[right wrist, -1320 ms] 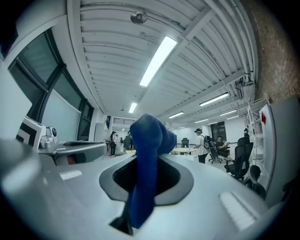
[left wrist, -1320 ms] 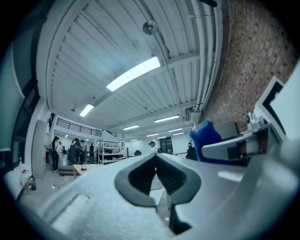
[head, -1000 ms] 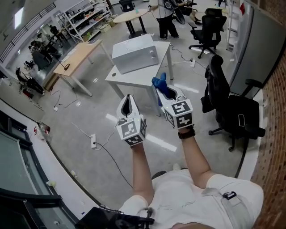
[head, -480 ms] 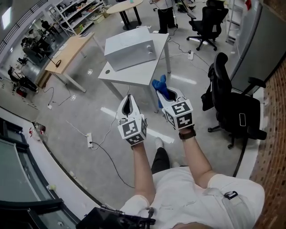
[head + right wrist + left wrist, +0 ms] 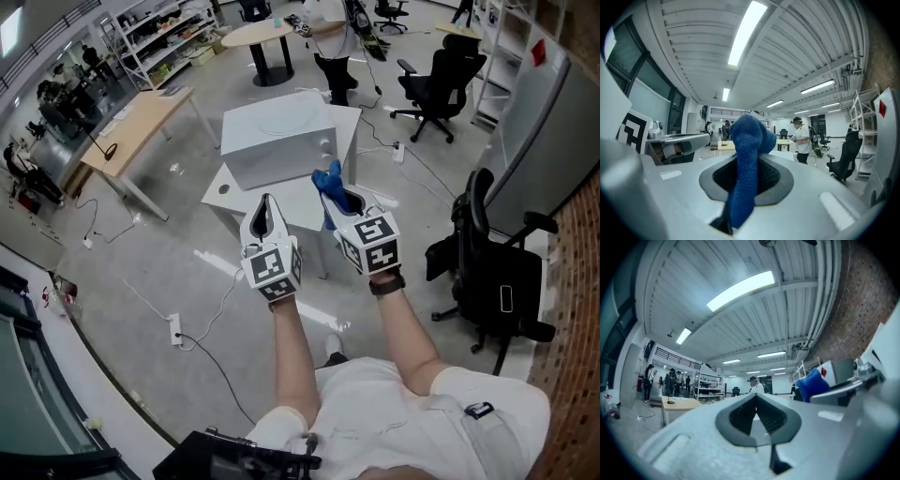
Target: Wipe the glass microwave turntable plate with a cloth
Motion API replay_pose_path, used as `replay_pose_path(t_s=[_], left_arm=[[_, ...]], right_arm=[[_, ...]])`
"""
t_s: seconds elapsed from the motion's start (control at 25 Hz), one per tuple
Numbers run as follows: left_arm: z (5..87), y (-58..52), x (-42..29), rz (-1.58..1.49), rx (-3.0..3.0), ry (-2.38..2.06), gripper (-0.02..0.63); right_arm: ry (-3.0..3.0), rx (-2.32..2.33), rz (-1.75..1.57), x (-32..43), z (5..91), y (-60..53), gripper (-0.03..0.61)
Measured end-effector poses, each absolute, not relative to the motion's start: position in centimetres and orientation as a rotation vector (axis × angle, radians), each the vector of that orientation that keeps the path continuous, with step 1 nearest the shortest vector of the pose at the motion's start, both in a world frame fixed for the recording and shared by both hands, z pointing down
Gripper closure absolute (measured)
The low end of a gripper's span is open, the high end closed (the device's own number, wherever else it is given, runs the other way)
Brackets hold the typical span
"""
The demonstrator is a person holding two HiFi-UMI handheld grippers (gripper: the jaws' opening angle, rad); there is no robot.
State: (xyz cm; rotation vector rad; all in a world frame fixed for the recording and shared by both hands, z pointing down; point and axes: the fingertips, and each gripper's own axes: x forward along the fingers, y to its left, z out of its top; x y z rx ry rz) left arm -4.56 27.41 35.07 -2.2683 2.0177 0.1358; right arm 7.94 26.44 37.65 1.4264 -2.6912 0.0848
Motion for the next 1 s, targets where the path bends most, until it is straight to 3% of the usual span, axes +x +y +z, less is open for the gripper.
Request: replay_pose_path(t_s=[0.36, 1.0], left_arm=[[34.4, 16.0, -11.2, 0.176, -2.231, 2.048, 0.615], [34.6, -2.7, -11.6, 0.079, -2.206, 2.078, 0.615]], right_arm=[[-2.712, 1.364, 0.041, 1.5, 37.3, 15.4, 0.508], [-2.746, 1.284, 0.077, 1.1, 37.0, -5.3, 0.508]])
